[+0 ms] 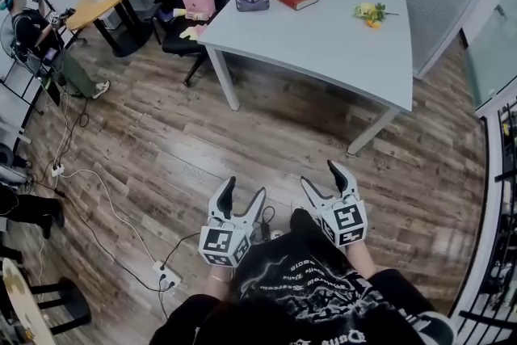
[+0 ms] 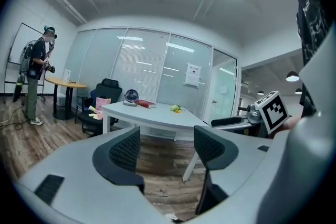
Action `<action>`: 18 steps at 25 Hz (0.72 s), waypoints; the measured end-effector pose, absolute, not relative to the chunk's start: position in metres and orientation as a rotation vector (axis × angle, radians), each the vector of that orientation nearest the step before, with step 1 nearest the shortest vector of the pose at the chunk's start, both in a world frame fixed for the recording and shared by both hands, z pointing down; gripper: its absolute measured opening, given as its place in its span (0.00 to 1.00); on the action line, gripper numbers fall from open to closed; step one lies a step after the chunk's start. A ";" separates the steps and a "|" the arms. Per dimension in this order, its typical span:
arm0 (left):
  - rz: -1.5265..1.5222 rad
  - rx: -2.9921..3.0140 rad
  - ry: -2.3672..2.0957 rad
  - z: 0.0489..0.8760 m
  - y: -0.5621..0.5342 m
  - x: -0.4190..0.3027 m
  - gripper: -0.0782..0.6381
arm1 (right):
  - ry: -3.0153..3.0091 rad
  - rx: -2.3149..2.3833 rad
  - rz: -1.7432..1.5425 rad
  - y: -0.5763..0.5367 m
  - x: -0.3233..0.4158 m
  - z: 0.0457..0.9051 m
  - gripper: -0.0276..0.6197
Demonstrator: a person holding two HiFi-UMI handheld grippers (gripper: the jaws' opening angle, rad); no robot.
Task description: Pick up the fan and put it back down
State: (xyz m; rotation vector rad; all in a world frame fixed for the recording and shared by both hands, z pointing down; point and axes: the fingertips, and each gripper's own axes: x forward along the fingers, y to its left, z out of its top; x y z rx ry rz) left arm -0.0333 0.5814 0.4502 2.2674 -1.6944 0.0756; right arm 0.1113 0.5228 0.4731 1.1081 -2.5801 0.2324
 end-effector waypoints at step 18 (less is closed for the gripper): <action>0.100 2.153 -1.843 0.454 0.463 -0.056 0.56 | -2.646 0.980 0.230 0.374 0.077 0.483 0.52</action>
